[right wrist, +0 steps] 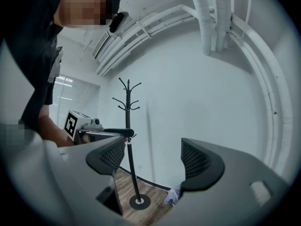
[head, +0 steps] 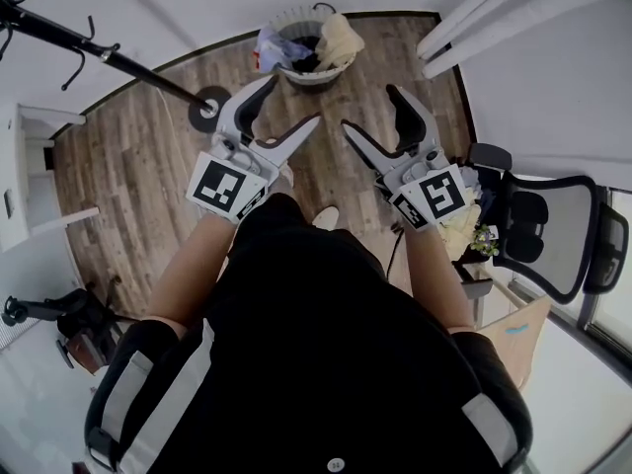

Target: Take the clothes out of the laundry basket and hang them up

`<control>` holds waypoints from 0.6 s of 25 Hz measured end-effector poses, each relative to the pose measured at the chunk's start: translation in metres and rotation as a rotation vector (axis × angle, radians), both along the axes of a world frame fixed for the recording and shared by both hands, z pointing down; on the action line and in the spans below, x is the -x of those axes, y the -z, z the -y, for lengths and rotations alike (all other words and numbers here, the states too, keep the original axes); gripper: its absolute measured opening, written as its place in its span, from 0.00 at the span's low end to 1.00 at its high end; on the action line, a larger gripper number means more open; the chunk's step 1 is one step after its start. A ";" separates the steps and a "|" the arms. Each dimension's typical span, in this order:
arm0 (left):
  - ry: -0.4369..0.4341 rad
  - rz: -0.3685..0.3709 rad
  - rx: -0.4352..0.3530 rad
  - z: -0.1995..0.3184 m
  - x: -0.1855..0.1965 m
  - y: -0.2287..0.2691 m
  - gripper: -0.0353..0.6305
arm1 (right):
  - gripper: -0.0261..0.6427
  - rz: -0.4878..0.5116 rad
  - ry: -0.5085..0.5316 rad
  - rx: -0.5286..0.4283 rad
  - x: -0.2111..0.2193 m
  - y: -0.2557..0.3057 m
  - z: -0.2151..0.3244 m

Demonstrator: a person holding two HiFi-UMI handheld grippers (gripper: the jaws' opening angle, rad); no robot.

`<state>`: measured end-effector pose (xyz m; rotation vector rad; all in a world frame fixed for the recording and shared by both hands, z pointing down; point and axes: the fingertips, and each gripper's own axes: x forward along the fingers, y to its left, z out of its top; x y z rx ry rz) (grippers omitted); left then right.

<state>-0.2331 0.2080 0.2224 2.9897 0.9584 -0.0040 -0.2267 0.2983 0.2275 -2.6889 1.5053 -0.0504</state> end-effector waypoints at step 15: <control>-0.239 0.000 0.013 0.053 -0.217 -0.015 0.53 | 0.56 0.068 -0.195 0.065 -0.198 -0.019 0.056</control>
